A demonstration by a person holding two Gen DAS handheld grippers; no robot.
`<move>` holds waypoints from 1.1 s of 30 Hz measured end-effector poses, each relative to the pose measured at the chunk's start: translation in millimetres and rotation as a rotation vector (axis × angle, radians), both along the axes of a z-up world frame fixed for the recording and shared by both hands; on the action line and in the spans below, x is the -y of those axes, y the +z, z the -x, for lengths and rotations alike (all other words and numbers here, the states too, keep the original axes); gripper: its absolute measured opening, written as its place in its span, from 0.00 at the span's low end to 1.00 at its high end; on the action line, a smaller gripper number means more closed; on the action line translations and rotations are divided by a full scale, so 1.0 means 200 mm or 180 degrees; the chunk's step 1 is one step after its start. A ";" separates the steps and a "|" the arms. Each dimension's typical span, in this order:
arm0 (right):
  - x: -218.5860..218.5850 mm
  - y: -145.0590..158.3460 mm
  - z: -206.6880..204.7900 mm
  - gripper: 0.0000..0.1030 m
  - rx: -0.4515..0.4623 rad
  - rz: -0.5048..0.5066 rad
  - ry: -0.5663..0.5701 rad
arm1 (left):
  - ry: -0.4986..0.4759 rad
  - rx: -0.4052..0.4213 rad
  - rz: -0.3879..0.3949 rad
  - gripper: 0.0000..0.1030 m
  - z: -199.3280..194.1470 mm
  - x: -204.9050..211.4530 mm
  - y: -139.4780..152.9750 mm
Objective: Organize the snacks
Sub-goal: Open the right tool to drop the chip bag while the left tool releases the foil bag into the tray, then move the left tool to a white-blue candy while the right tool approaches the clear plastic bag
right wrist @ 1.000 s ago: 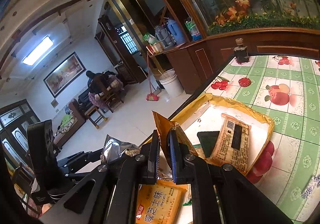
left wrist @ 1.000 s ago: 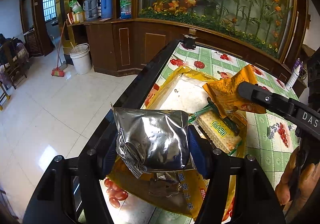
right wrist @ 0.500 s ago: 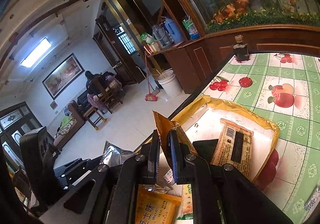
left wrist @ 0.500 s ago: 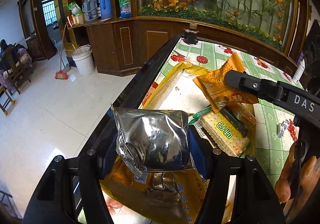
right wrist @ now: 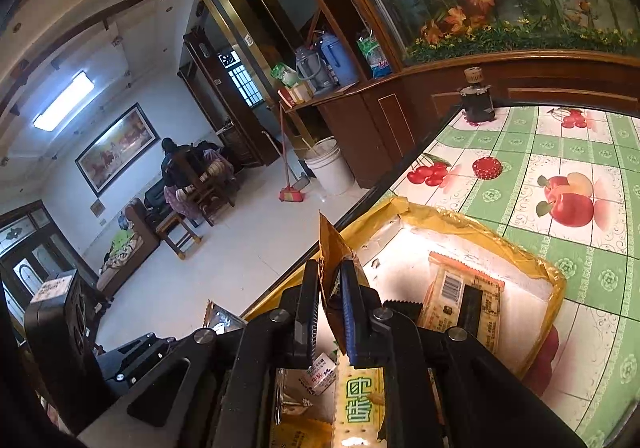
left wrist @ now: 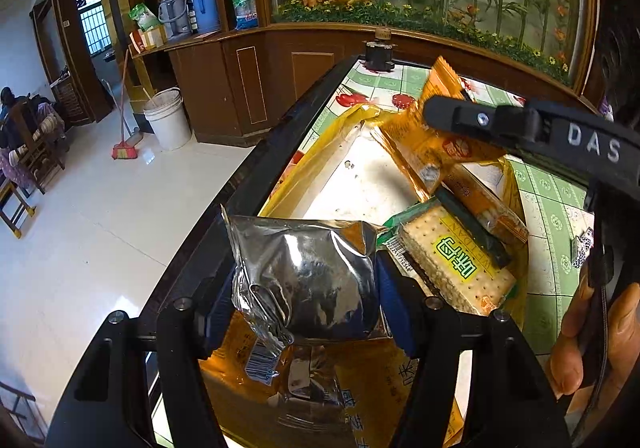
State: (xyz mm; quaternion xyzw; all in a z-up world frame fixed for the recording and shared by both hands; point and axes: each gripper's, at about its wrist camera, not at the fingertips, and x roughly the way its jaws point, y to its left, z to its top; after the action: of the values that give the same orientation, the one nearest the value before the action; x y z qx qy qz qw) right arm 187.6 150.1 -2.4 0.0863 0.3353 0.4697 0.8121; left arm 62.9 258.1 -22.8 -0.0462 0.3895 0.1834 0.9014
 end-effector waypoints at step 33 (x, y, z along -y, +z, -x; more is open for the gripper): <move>0.52 0.02 0.23 0.60 0.0096 0.0296 -0.0377 | 0.0089 -0.0092 -0.0080 0.80 0.04 0.10 0.06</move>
State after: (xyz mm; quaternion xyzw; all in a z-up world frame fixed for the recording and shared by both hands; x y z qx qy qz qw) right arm 140.6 46.3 1.4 0.0612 0.3389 0.4060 0.8465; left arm 55.6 238.4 -10.5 -0.0377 0.3994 0.2014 0.8936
